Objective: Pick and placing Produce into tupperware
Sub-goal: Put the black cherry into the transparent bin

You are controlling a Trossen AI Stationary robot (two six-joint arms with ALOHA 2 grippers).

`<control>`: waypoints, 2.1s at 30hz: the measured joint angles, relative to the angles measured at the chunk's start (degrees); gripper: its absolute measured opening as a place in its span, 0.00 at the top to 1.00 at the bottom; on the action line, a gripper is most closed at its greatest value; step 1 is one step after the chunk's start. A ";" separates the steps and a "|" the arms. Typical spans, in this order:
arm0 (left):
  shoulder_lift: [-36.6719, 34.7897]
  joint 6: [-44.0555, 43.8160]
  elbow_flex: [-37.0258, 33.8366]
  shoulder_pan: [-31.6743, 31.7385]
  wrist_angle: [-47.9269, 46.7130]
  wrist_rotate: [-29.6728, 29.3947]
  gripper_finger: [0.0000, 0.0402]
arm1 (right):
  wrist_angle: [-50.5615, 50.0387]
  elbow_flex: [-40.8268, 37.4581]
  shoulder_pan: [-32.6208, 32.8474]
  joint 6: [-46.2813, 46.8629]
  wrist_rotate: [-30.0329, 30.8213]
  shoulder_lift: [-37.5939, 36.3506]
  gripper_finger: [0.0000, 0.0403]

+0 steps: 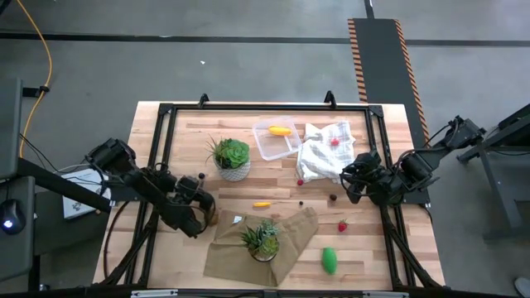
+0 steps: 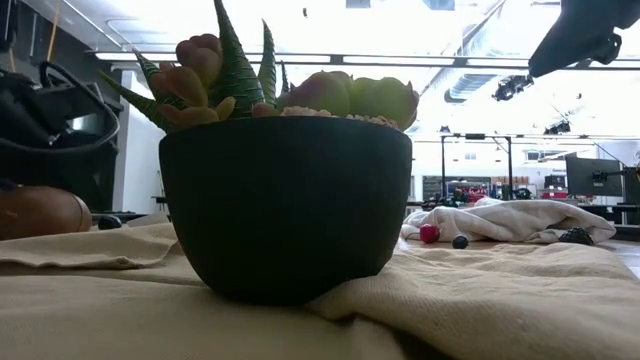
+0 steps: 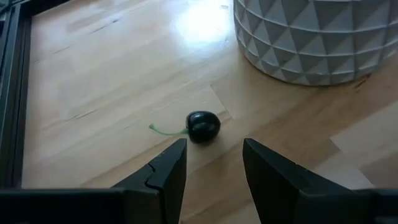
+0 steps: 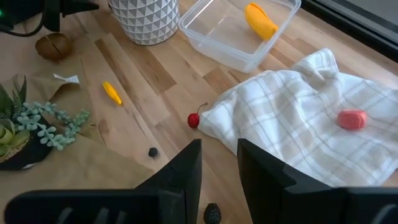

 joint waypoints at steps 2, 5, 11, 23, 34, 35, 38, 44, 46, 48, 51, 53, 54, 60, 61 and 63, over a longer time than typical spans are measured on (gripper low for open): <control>-1.49 1.28 0.00 0.00 -1.24 0.25 0.63 | 0.12 0.00 0.01 0.00 0.00 0.00 0.77; -3.63 2.99 0.00 0.00 -3.61 0.36 0.63 | 0.47 0.00 0.01 0.00 0.02 0.00 0.77; -8.43 10.45 0.00 0.00 -4.58 2.32 0.63 | 1.20 0.00 0.00 0.02 1.36 0.00 0.77; -16.01 15.53 -3.81 0.00 -0.74 2.67 0.63 | 1.25 0.00 0.00 -0.05 2.93 0.14 0.77; -16.75 23.95 -4.52 0.02 3.97 5.75 0.63 | 1.27 0.00 0.01 -0.90 2.95 0.15 0.77; -16.81 24.23 -4.52 0.02 3.86 5.90 0.63 | 1.27 0.00 0.01 -1.00 2.97 0.15 0.77; -18.11 25.07 -4.55 0.04 3.12 5.94 0.63 | 1.27 0.00 0.01 -1.07 2.97 0.15 0.77; -24.04 27.32 -4.59 0.04 -0.09 6.81 0.70 | 1.27 0.00 -0.05 -1.10 3.89 0.15 0.77; -26.41 29.31 -4.57 0.04 -0.13 7.10 0.73 | 1.29 0.00 -0.05 -1.11 4.48 0.15 0.77; -28.55 31.08 -4.57 0.04 -0.05 7.32 0.77 | 1.29 0.00 -0.05 -1.08 4.74 0.15 0.77; -30.85 33.41 -4.57 0.04 0.09 8.83 0.80 | 1.29 0.00 -0.10 -0.51 4.97 0.15 0.77; -32.05 35.23 -4.57 0.04 0.40 10.28 0.82 | 1.30 0.00 -0.10 0.12 5.31 0.16 0.77; -32.61 35.88 -4.57 0.04 0.35 10.99 0.82 | 1.31 0.00 -0.10 0.42 5.35 0.16 0.77; -36.66 38.71 -4.57 0.04 -2.27 13.46 0.84 | 1.36 0.00 -0.10 1.97 5.73 0.15 0.77; -37.41 38.79 -4.57 0.04 -3.02 13.80 0.84 | 1.36 0.00 -0.10 2.51 5.73 0.16 0.77; -39.02 39.79 -4.57 0.04 -4.56 14.70 0.84 | 1.41 0.00 -0.10 3.04 5.97 0.15 0.77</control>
